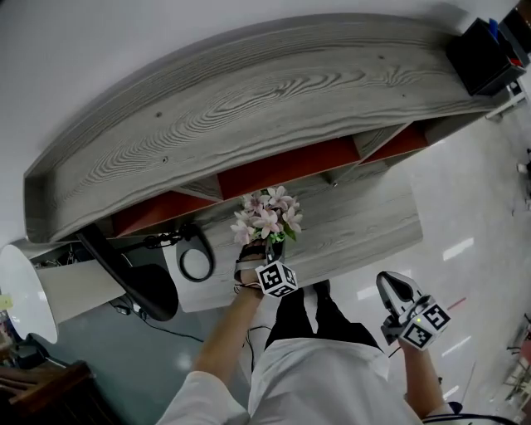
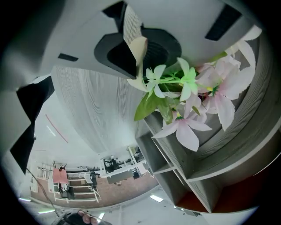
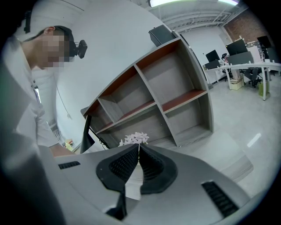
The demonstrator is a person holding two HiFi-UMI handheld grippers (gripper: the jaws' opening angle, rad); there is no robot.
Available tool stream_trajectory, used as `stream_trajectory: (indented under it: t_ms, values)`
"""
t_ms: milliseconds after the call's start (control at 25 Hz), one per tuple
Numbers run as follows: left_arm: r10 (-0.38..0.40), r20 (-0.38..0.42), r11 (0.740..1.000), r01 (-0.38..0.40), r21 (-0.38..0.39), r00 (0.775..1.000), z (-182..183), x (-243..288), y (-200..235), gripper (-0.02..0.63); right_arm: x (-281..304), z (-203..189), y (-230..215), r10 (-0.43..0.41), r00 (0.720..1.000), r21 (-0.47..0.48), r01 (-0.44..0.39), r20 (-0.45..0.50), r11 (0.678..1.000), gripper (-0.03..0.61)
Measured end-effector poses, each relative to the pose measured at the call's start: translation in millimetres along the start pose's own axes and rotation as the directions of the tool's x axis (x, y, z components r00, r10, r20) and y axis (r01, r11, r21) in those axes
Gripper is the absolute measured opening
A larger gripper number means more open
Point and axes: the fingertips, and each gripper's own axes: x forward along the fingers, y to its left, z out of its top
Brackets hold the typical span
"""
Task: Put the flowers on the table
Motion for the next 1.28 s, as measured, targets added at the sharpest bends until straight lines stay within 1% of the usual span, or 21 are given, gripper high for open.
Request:
stream_trajectory:
  t_ms: [400, 760, 1080, 1200, 1280]
  values:
    - [-0.001, -0.027, 1.000, 0.001, 0.000, 1.000, -0.2, 33.6, -4.0, 0.057, -2.4, -7.0, -2.5, -0.033, 0.999, 0.019, 0.033, -0.002, 0.999, 0.018]
    - [-0.008, -0.049, 1.000, 0.009, 0.021, 0.999, 3.3, 41.6, -7.5, 0.065, -6.3, -10.6, -5.8, -0.050, 0.999, 0.035, 0.050, -0.004, 0.998, 0.018]
    - [-0.027, -0.070, 0.999, 0.029, 0.039, 0.997, 2.3, 44.7, -9.0, 0.073, -5.6, -14.0, -6.9, -0.041, 0.999, 0.041, 0.041, -0.005, 0.998, 0.018]
    - [-0.041, -0.068, 0.999, 0.043, 0.032, 0.997, 4.1, 43.3, -8.1, 0.112, -6.8, -11.9, -7.9, -0.036, 0.999, 0.038, 0.036, -0.002, 0.999, 0.018]
    - [-0.044, -0.064, 0.999, 0.045, 0.022, 0.997, 6.7, 40.9, -7.1, 0.119, -8.6, -10.5, -8.2, -0.032, 0.999, 0.034, 0.032, -0.002, 0.999, 0.018]
